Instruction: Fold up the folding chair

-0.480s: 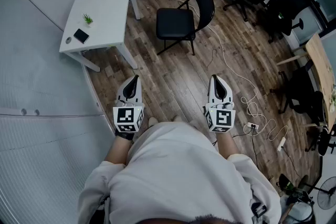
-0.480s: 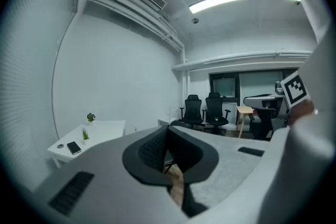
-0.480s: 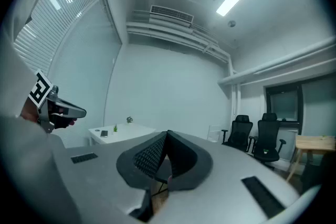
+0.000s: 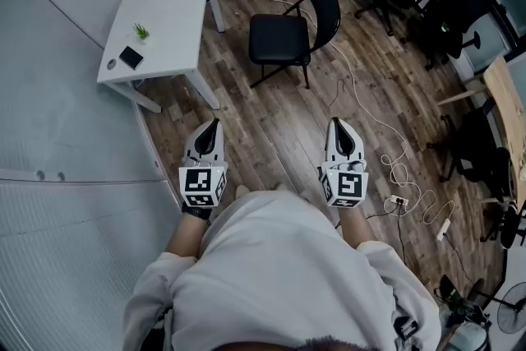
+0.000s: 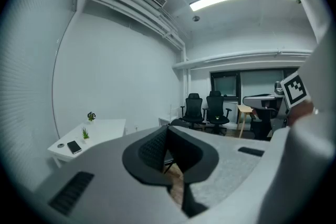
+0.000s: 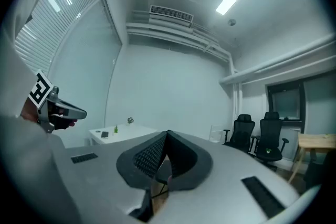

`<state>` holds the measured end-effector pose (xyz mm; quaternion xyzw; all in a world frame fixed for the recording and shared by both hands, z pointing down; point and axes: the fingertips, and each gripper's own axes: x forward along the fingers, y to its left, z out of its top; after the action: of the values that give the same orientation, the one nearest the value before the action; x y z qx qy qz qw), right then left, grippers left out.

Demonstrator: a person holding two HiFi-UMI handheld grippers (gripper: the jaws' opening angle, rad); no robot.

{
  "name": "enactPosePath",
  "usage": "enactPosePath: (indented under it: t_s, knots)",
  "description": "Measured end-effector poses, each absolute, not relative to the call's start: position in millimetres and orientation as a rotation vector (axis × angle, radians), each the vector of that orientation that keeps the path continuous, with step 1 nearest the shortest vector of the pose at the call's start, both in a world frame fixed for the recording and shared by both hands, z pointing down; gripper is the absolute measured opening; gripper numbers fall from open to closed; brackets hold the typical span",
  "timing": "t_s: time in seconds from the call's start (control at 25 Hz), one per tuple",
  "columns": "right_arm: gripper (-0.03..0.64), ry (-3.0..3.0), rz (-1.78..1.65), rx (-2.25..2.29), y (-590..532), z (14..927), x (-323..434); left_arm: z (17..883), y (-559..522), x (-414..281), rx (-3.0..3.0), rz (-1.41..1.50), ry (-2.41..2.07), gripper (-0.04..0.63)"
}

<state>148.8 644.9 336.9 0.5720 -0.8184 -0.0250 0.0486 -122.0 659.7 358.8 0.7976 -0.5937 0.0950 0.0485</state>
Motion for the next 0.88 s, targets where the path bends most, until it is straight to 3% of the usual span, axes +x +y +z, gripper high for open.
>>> enactPosePath:
  t_s: [0.2,0.24,0.28,0.32,0.4,0.48,0.88]
  knots:
    - [0.020,-2.529,-0.075,1.751,641,334,150,356,655,-116,2.468,0.236,-1.770,0.021]
    - [0.031,-2.537,-0.074,1.736,640,335,149,357,653,-113,2.479,0.234,-1.748,0.111]
    - [0.163,-2.543,-0.075,1.720,639,335,148,359,651,-111,2.485,0.234,-1.729,0.211]
    - [0.260,-2.548,-0.080,1.708,638,335,147,360,649,-111,2.489,0.234,-1.719,0.254]
    - [0.342,-2.546,-0.121,1.702,640,332,149,360,649,-109,2.499,0.228,-1.721,0.354]
    - [0.385,-2.537,-0.170,1.714,641,329,154,358,647,-109,2.507,0.220,-1.734,0.402]
    - [0.399,-2.532,-0.126,1.686,633,347,173,367,636,-100,2.471,0.253,-1.739,0.416]
